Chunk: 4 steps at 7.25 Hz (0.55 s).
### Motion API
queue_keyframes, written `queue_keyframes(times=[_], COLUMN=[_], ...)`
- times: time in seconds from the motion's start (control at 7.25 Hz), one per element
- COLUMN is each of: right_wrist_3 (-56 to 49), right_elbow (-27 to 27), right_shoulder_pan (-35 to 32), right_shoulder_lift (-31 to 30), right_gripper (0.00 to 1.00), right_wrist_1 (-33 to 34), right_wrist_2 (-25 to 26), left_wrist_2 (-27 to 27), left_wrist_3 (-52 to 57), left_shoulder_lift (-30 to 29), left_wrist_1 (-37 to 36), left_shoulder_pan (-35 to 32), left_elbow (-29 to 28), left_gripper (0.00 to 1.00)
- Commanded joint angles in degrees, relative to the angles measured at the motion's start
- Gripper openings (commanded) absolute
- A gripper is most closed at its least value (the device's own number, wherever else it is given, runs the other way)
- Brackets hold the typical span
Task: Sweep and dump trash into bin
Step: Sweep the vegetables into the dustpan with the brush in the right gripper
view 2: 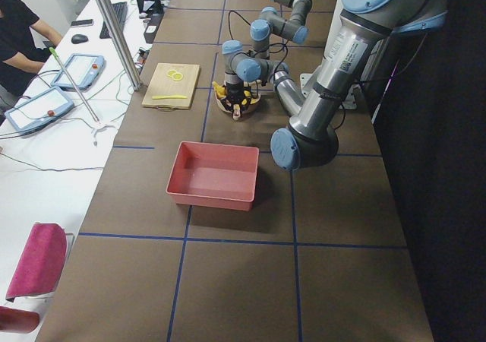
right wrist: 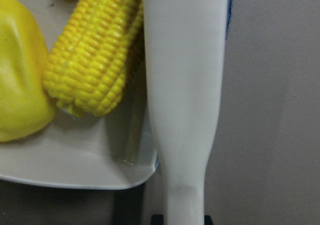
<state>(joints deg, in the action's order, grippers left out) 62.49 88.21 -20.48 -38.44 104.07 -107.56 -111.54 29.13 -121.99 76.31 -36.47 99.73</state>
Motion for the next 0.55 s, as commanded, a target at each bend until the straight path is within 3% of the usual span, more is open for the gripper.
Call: queue_keyframes(times=[0.0,0.41], right_wrist_3=[0.79,0.88], right_elbow=[-0.06,1.78], right_shoulder_pan=[0.53,0.53], right_shoulder_lift=[0.47,-0.31], right_gripper=[0.0,0.0], right_wrist_1=[-0.01,-0.1], right_wrist_2=[0.07,-0.28], left_wrist_2=[-0.09,-0.79], left_wrist_3=[-0.21,-0.39], left_shoulder_lift=[0.0,0.08], left_wrist_1=[0.06,1.81], left_shoulder_pan=[0.0,0.35], left_elbow=[-0.06,0.03], left_gripper=[0.03,0.02])
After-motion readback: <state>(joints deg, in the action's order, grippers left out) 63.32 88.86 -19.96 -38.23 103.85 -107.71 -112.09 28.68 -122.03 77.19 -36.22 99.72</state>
